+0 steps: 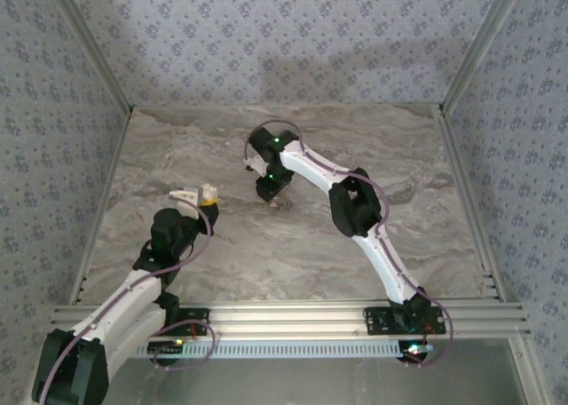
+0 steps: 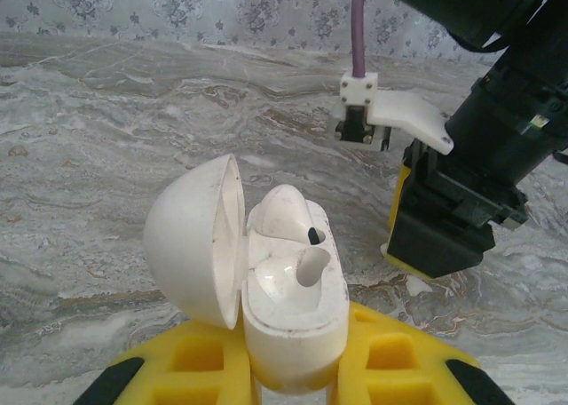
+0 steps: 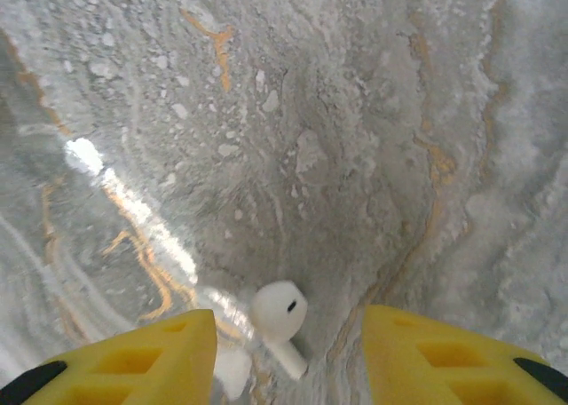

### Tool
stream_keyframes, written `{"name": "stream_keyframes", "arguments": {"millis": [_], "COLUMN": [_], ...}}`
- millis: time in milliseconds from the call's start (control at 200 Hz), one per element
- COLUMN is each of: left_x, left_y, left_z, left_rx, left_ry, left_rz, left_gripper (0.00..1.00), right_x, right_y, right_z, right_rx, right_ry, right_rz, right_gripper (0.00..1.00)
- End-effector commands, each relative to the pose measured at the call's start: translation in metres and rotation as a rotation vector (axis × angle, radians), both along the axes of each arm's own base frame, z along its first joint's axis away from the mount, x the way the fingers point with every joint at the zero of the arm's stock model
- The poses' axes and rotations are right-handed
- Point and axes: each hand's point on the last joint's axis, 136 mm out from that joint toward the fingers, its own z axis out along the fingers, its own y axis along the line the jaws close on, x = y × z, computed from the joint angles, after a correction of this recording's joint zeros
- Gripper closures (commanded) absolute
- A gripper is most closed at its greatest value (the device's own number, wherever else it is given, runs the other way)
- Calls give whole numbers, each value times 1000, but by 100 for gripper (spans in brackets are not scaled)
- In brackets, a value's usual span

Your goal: Insert the wireless bluetooth earbuds into the charging case

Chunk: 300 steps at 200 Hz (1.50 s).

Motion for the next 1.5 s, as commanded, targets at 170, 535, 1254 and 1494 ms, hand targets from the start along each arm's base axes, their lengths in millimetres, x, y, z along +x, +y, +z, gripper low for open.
{"name": "stream_keyframes", "arguments": {"millis": [170, 535, 1254, 1494], "left_x": [1, 3, 4, 3], "left_y": [2, 2, 2, 2], "left_z": [7, 8, 7, 7], "left_rx": [-6, -7, -9, -11], "left_ry": [-26, -29, -26, -25], "left_rz": [10, 10, 11, 11], "left_gripper": [90, 90, 90, 90], "right_x": [-1, 0, 5, 4], "right_y": [-1, -2, 2, -1], "right_z": [39, 12, -16, -23], "right_rx": [28, -24, 3, -24], "right_ry": [-14, 7, 52, 57], "right_rz": [-25, 1, -8, -16], "right_gripper": [55, 55, 60, 67]}}
